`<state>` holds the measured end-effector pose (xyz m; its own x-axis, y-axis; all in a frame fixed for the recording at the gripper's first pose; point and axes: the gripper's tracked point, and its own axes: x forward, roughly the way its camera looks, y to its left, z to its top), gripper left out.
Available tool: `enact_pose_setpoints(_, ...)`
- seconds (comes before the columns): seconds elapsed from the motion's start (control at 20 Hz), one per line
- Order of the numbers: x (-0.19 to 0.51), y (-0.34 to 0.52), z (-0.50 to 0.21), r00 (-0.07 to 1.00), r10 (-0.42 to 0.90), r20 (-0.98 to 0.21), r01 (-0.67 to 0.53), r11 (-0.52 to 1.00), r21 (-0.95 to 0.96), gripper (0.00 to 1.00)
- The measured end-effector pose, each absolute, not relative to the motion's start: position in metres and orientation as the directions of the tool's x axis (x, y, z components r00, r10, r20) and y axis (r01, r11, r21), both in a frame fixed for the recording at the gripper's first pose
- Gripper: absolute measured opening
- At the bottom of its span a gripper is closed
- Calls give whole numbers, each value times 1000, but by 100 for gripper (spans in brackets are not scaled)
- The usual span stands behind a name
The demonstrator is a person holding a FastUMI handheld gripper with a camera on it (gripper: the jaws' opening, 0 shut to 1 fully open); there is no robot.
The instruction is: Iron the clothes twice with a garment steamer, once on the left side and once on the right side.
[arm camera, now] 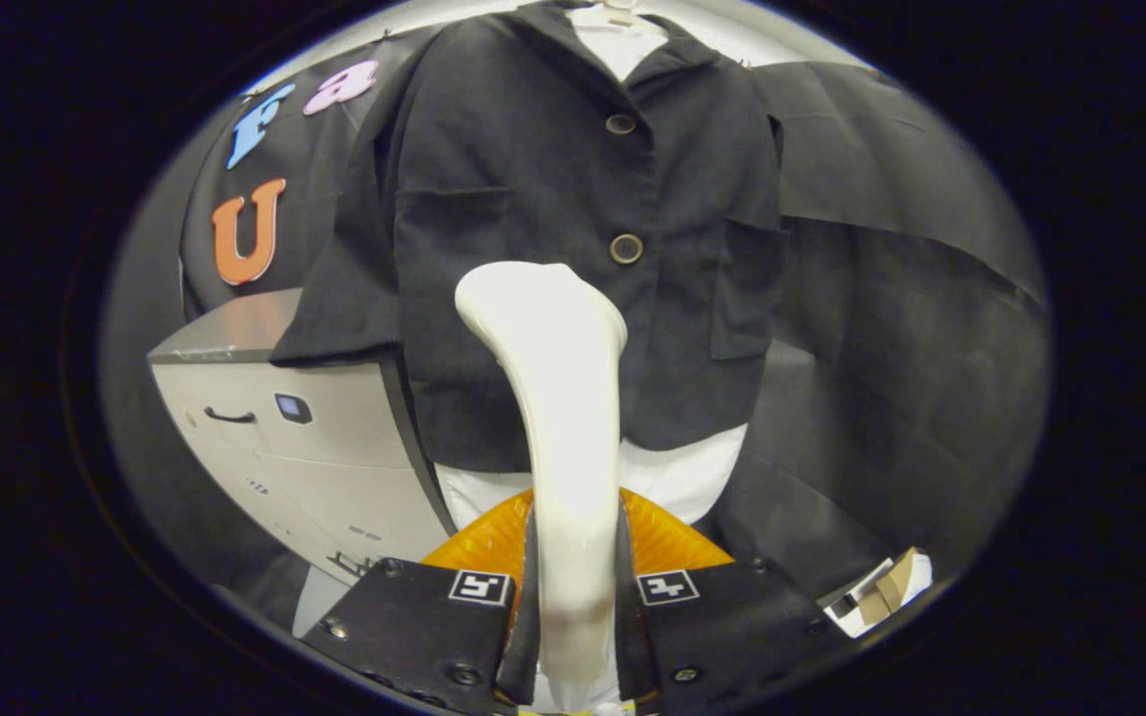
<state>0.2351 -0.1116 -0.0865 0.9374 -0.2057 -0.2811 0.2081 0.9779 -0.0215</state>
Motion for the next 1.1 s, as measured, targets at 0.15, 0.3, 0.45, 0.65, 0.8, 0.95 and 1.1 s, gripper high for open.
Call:
enact_pose_setpoints(0.15,212,-132,-58,947,-216,-238,227,974,19,33)
enact_pose_setpoints(0.3,193,-162,-26,951,-243,-191,257,965,54,33)
enact_pose_setpoints(0.45,186,-192,13,951,-276,-140,287,955,73,33)
enact_pose_setpoints(0.65,193,-225,67,948,-307,-80,314,944,99,33)
enact_pose_setpoints(0.8,208,-239,111,950,-309,-33,311,942,124,33)
enact_pose_setpoints(0.95,223,-248,155,951,-310,20,305,943,134,33)
enact_pose_setpoints(1.1,242,-250,193,950,-307,63,297,946,133,33)
